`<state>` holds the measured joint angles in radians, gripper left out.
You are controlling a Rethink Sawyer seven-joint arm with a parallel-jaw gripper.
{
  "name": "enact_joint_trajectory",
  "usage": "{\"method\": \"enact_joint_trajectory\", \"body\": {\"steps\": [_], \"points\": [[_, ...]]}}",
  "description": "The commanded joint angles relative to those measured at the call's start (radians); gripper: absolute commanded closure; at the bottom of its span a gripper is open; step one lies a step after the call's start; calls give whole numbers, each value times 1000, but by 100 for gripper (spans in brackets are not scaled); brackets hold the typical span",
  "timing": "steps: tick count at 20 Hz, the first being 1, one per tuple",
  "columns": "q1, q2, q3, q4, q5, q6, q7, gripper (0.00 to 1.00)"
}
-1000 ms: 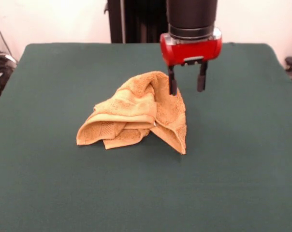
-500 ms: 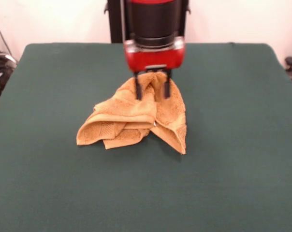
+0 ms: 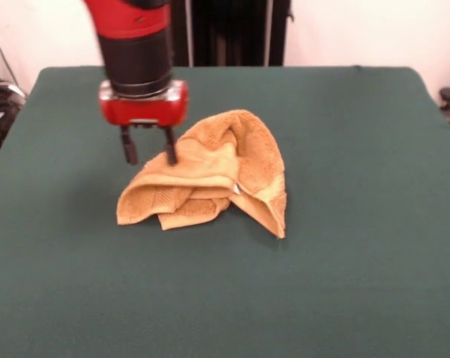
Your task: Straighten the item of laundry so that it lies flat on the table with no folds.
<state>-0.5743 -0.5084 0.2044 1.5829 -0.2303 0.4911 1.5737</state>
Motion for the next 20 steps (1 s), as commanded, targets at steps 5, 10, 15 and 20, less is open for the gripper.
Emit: {"method": "enact_joint_trajectory", "body": {"steps": [5,10,15,20], "points": [[9,72,139,-26,-66,59,-72,0],[-2,55,192,17,-24,57,-42,0],[13,43,207,18,-4,70,-6,0],[69,48,166,-24,-45,43,15,0]]}}
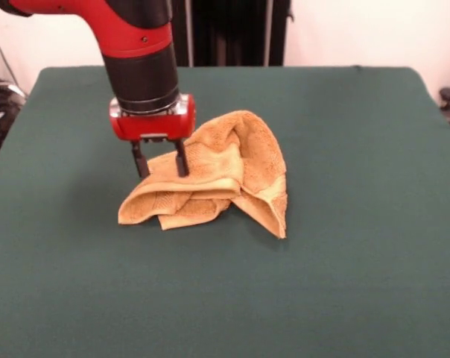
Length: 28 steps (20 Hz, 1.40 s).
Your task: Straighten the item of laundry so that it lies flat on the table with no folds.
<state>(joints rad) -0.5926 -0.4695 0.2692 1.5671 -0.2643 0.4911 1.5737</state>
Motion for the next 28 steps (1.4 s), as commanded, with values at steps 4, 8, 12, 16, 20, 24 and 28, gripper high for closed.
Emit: {"method": "enact_joint_trajectory", "body": {"steps": [4,8,12,16,20,24,28], "points": [[133,34,60,-71,3,108,43,0],[162,51,29,-88,-1,86,70,0],[196,71,-6,-144,-10,174,44,0],[213,61,-25,-149,-25,169,35,0],[200,55,-15,-137,-24,165,19,0],[191,53,-11,-131,-27,163,8,0],[181,49,-4,-121,-28,156,0,0]]}}
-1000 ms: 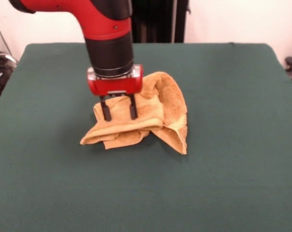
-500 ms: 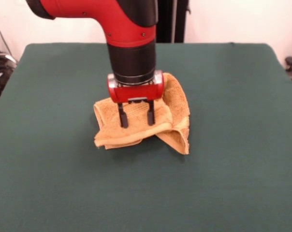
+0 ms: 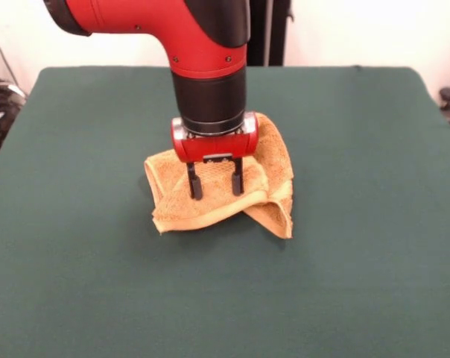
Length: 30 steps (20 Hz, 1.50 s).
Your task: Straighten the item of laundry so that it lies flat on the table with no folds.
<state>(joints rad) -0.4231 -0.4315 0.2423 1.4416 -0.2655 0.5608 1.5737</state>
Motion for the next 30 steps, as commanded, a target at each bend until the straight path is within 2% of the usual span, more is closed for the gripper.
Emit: {"method": "enact_joint_trajectory", "body": {"steps": [1,14,20,30], "points": [[8,10,26,9,-27,82,-3,0],[7,10,25,-2,-33,98,-17,0],[14,16,24,-33,-27,148,-25,0],[17,16,26,-37,-40,131,-24,0]]}}
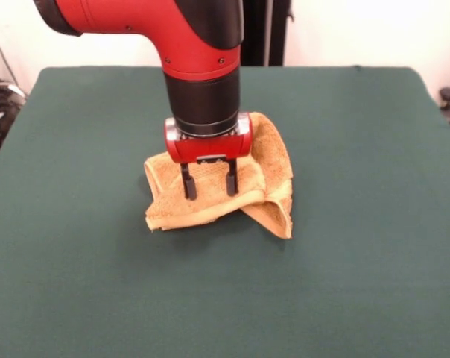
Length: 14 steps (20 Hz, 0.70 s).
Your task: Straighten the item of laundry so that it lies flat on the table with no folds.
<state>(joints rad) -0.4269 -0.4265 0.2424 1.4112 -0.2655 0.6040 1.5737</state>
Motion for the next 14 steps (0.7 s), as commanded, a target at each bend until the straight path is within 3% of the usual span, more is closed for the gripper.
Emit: {"method": "enact_joint_trajectory", "body": {"steps": [1,10,14], "points": [[18,10,28,-3,-39,82,-23,0],[4,-12,41,17,-31,108,-45,0],[-11,-98,63,83,16,175,-41,0]]}}
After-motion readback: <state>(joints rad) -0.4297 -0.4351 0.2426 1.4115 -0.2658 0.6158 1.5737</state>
